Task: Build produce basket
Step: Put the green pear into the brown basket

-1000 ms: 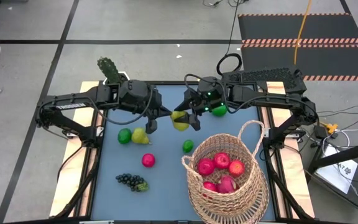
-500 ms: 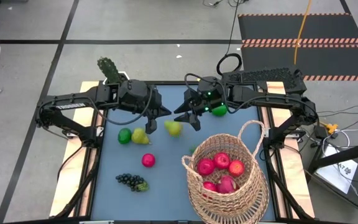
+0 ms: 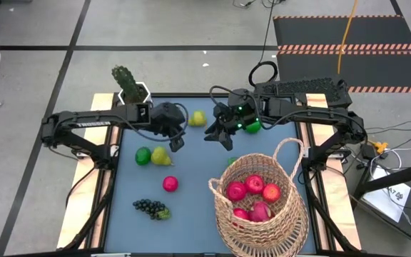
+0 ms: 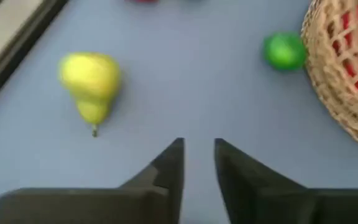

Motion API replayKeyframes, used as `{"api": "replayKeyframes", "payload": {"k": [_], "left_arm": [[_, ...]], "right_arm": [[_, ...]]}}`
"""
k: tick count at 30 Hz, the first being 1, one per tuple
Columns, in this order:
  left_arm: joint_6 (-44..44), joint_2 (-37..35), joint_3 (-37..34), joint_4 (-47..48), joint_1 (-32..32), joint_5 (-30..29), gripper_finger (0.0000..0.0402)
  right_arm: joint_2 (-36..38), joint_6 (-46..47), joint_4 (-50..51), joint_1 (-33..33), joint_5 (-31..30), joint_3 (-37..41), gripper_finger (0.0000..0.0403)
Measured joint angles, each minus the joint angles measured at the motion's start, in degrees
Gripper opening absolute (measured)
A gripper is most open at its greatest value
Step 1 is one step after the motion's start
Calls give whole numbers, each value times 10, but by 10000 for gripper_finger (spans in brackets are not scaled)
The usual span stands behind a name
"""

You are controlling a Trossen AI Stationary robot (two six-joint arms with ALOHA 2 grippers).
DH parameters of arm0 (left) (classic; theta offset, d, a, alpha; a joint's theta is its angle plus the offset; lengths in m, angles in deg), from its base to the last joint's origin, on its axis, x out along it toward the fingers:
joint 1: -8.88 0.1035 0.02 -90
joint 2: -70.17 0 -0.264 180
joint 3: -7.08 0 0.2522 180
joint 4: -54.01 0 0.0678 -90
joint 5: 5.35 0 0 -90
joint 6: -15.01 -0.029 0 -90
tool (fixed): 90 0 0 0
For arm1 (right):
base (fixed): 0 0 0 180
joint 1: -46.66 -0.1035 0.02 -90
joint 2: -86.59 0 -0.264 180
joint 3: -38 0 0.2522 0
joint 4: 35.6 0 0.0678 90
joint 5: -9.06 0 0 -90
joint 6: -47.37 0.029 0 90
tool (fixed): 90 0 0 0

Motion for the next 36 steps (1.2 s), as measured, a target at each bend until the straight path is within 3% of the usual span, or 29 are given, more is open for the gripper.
{"api": "replayKeyframes", "payload": {"k": [3,7,12,17,19,26,30,36], "left_arm": [[1,0,-25,-16,11,4,140],[28,0,-23,-17,19,2,183],[57,-3,-24,-11,31,-11,186],[189,30,-48,-3,92,-14,183],[196,42,-44,-17,112,-7,182],[157,99,-10,-21,157,1,225],[47,139,25,24,167,28,270],[-127,179,79,158,159,16,306]], "right_arm": [[3,15,24,0,-10,0,144],[7,39,50,8,-65,0,144],[7,48,49,34,-65,0,144],[7,52,36,52,-64,0,144],[7,52,34,55,-63,0,144],[7,52,53,54,-46,0,144],[7,52,78,54,-41,0,144],[7,42,106,54,-15,0,144]]}}
